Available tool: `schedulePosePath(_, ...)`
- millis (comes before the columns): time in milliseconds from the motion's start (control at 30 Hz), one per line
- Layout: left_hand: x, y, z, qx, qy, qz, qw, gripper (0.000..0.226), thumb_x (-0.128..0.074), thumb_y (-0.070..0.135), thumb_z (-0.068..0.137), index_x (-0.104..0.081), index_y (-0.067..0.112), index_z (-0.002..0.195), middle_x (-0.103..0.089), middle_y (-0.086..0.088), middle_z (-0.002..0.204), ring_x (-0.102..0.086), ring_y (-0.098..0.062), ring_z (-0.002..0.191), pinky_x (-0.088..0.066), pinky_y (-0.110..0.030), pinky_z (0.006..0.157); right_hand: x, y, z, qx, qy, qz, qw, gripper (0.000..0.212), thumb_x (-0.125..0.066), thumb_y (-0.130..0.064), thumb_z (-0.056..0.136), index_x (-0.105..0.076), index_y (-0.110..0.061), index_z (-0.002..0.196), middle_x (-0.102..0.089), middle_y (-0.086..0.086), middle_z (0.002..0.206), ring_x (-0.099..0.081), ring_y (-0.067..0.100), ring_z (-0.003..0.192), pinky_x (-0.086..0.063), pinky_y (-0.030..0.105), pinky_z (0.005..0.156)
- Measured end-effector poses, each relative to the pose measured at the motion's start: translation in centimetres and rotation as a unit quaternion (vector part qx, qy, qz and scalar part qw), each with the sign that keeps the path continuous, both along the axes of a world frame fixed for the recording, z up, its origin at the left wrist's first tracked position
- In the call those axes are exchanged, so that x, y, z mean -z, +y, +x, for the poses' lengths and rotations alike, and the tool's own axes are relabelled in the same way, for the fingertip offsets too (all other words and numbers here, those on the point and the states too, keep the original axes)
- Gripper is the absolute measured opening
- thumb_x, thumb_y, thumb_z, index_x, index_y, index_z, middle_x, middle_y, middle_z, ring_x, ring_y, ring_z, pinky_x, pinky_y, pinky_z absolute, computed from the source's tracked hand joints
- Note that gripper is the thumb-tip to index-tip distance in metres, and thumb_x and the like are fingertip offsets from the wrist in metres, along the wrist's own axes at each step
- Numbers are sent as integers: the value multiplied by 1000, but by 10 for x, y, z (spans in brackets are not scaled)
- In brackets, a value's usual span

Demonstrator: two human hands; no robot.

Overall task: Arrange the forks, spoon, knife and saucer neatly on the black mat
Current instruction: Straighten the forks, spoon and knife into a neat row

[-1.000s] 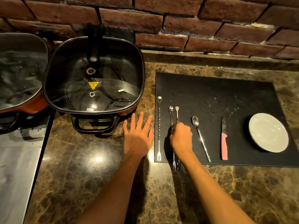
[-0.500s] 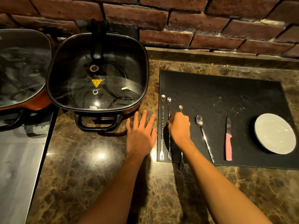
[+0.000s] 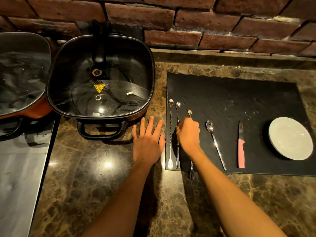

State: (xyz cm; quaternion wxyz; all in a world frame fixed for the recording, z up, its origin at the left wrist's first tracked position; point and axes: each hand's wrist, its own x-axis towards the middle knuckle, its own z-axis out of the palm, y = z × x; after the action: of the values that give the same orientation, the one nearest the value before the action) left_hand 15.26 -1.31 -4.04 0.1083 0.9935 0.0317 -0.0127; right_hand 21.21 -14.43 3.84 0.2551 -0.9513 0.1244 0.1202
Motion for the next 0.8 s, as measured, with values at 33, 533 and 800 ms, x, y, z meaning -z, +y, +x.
schedulePosePath(33, 0, 0, 0, -1, -1, 0, 1000, 59, -29, 51, 99, -32, 35, 156, -35, -4, 165, -30, -33, 153, -26, -63, 120, 1, 0, 0, 1, 0, 0, 1000, 16, -53, -10, 90, -63, 1, 96, -62, 26, 102, -62, 48, 92, -55, 52, 77)
schedulePosePath(533, 3, -1, 1, -4, -8, -3, 1000, 58, -32, 48, 98, -35, 35, 155, -37, -5, 165, -32, -33, 152, -27, -64, 118, 6, -46, -39, 3, 2, -32, 999, 17, -62, -20, 89, -63, -3, 93, -69, 20, 93, -65, 41, 91, -50, 40, 71)
schedulePosePath(800, 5, 0, 1, -7, -8, -1, 1000, 60, -32, 48, 97, -32, 35, 155, -36, -4, 165, -32, -33, 152, -28, -65, 118, 6, -41, -37, -4, -19, -39, 999, 15, -49, -1, 85, -63, 0, 89, -66, 24, 91, -62, 46, 86, -45, 42, 64)
